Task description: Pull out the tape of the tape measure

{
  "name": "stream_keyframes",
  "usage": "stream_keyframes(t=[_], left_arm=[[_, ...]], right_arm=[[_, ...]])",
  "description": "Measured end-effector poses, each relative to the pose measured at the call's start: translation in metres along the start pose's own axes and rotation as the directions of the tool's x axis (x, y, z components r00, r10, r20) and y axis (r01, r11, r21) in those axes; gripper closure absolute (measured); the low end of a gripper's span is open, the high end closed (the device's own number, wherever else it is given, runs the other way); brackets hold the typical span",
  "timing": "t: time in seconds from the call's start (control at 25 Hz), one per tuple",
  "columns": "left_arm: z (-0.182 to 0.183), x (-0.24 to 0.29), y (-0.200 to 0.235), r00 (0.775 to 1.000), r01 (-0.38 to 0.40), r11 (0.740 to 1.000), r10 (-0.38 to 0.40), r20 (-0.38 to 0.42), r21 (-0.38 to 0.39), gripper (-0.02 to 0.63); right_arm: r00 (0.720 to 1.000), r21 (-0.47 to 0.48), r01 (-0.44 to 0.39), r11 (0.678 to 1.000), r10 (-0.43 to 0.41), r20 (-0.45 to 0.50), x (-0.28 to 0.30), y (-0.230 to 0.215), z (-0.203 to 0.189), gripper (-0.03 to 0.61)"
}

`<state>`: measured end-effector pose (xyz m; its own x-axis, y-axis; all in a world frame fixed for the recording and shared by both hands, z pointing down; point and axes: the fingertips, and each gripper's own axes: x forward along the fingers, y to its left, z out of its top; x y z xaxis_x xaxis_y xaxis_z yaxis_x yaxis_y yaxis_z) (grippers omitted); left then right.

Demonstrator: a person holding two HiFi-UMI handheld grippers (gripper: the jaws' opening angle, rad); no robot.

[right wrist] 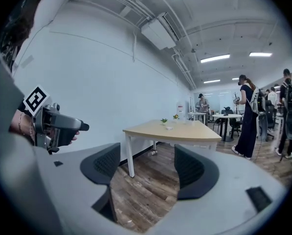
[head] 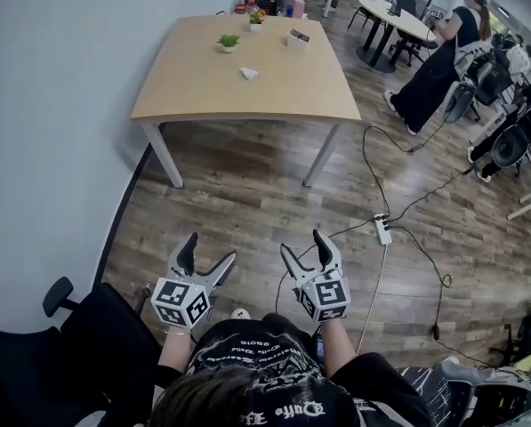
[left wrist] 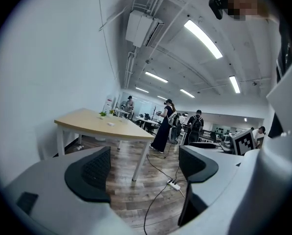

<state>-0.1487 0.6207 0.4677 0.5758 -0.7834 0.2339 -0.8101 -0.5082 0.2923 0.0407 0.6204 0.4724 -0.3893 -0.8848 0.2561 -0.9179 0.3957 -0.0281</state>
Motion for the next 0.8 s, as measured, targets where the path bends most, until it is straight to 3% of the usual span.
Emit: stream_keyframes(t=[0.24,0.44,0.6,0.8], left_arm=[[0.007,0.015,0.025,0.999,-0.009,0.998,0.010,-0.032,0.054,0.170],[0.013,0.035,0.035,1.000,-0.017,0.999,0.018,-0.021,0.046,0.172],[0.023,0.073,0.039,0.999,-0.029,0.995,0.031,-0.020,0.099,0.172],[0.036,0.141,0.050,0.999,-0.032,0.996,0.033,-0.020,0.080,0.172]], right_arm=[[0.999,0.029,0.038,0.999,-0.039,0.008,0.022,-0.001,0.005,0.229],[0.998,0.019,0.060,0.998,-0.060,0.019,0.045,-0.023,0.011,0.229],[0.999,0.016,0.031,0.999,-0.031,0.009,0.080,-0.047,0.009,0.229],[0.999,0.002,-0.038,0.999,0.038,-0.001,0.140,-0.091,0.020,0.229]])
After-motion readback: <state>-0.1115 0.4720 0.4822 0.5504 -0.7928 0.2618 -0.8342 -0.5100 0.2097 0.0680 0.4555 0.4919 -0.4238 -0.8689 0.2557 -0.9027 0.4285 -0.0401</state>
